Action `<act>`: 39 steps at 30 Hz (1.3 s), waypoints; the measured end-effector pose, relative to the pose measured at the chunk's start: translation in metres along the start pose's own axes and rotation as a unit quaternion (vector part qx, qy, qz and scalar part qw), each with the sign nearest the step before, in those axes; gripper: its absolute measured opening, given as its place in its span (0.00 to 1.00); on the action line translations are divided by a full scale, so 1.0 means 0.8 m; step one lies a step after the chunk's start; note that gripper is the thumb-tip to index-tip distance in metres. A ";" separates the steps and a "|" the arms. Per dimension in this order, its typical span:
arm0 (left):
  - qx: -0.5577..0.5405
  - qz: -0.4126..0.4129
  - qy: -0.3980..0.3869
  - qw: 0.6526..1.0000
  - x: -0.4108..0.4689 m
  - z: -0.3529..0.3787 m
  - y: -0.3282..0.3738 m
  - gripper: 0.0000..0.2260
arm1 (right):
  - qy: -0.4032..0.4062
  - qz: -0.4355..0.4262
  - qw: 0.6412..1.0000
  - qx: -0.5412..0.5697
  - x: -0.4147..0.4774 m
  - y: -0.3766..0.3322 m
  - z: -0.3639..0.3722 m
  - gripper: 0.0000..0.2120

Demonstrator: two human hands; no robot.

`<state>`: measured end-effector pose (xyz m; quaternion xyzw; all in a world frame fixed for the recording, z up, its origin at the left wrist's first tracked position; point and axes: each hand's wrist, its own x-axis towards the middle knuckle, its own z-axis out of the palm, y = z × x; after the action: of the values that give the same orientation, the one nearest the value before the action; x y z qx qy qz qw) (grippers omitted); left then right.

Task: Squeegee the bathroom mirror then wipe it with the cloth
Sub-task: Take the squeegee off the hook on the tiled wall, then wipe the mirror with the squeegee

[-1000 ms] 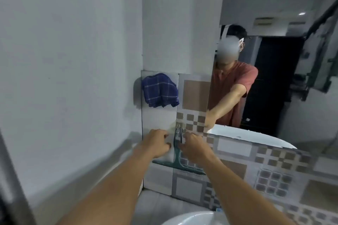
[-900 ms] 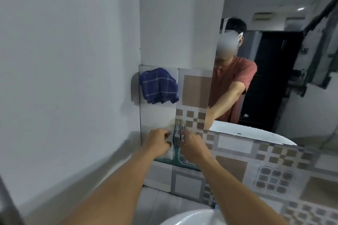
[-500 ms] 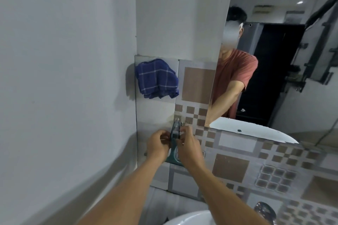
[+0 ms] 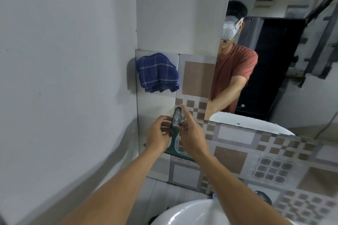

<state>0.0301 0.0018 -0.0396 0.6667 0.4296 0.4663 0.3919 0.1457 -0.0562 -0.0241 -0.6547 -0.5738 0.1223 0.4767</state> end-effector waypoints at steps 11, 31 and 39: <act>0.029 0.094 -0.022 0.995 -0.022 -0.023 0.064 0.16 | -0.001 -0.036 0.999 -0.002 -0.008 -0.055 -0.057 0.38; 0.119 0.304 0.007 0.945 -0.087 0.015 0.217 0.23 | 0.145 -0.080 0.972 0.167 -0.043 -0.117 -0.233 0.36; 0.263 0.447 -0.002 0.855 -0.067 0.025 0.312 0.20 | 0.213 -0.116 0.970 0.013 -0.050 -0.137 -0.324 0.30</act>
<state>0.0909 -0.1317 0.1704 0.8661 0.1910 0.4594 -0.0480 0.2471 -0.2284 0.1777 -0.5884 -0.5298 -0.0685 0.6070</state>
